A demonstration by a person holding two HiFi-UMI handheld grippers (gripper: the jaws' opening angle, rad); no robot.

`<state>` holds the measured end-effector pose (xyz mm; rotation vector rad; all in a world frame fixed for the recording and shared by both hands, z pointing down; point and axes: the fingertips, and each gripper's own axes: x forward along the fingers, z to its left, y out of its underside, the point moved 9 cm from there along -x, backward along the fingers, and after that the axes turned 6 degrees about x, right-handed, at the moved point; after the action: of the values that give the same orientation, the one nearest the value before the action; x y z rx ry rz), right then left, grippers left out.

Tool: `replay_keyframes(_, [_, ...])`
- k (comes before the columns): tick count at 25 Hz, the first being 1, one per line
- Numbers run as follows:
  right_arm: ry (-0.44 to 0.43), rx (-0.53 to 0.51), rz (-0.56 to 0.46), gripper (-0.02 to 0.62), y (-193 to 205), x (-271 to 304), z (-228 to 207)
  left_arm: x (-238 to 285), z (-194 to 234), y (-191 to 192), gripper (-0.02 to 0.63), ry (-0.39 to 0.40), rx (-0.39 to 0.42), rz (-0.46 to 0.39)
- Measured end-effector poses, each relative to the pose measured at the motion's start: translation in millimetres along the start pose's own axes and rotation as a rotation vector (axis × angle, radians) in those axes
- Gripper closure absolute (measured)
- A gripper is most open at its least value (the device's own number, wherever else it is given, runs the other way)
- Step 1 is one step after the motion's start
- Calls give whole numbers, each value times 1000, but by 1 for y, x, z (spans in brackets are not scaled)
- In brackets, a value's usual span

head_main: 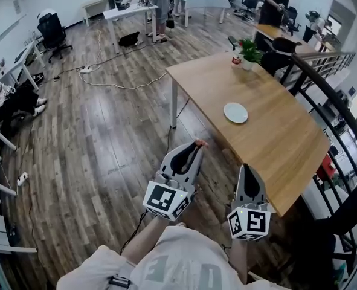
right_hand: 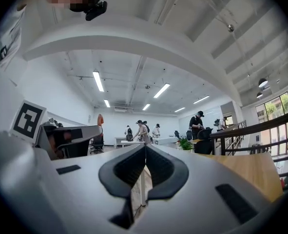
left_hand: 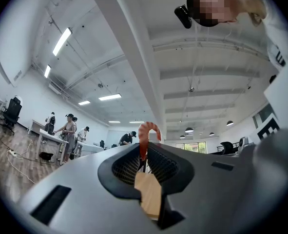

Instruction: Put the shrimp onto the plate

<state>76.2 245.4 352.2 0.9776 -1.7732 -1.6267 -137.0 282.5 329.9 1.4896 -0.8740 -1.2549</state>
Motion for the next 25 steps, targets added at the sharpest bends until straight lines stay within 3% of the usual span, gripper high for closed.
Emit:
replay_keyframes(7, [-41,-12,17,574,14,17,9,1,21,13,554,9,-14,5])
replay_keyframes(11, [-15,-33,47,574,16,29,1,16,30,23,554,10,-30,16])
replay_keyframes(20, [63,4,29,574,21,87,-79,114,35,59,554,63,-31,29])
replay_keyframes(25, [45,16,3,574,10,155,-140,203,49,72,554,57,-16,10])
